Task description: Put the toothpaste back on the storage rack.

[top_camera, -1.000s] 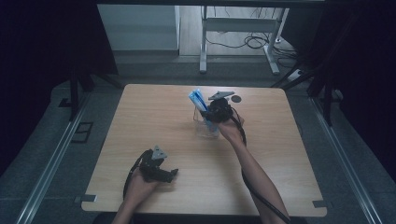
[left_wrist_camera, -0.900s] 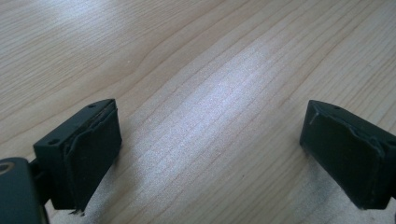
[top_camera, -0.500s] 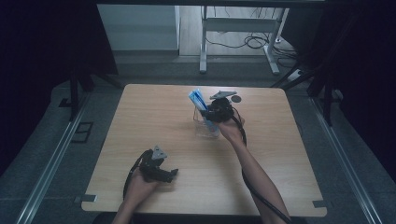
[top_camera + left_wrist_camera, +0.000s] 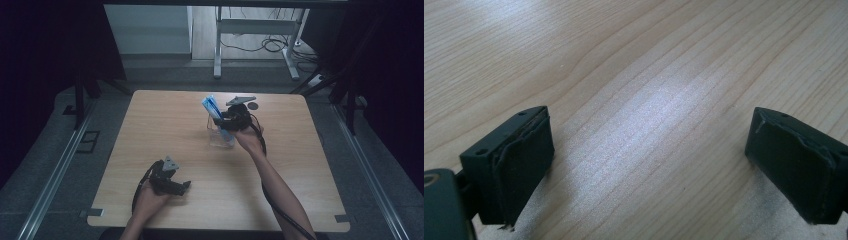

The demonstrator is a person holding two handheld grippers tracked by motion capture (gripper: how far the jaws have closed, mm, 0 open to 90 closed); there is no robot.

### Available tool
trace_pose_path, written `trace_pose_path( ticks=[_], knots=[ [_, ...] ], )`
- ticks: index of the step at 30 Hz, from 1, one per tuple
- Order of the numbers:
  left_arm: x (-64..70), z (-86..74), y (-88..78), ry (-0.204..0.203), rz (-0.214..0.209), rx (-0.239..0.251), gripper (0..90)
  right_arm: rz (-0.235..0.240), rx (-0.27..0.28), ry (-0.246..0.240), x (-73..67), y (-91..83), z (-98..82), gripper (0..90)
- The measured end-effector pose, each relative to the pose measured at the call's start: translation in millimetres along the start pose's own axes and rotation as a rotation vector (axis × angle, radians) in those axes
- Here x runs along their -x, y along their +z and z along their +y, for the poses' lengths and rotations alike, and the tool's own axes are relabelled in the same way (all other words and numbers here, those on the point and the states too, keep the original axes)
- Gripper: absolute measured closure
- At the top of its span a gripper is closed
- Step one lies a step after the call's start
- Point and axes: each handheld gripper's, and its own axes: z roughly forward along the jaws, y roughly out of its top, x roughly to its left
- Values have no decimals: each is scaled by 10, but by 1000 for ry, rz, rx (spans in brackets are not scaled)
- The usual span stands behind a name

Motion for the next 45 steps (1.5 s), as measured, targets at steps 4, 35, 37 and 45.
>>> trace_pose_path(
  ticks=[4, 35, 37, 45],
  knots=[
    [0, 0, 0, 0, 0, 0, 53, 9, -3, 0, -17, -21, -3, 502],
    [1, 0, 0, 0, 0, 0, 53, 68, 25, -2, -72, -320, -70, 418],
    [1, 0, 0, 0, 0, 0, 53, 66, 27, -4, -74, -335, -78, 413],
    [2, 0, 0, -2, 0, 1, 53, 68, 24, -13, -73, -383, -133, 392]
  ],
)
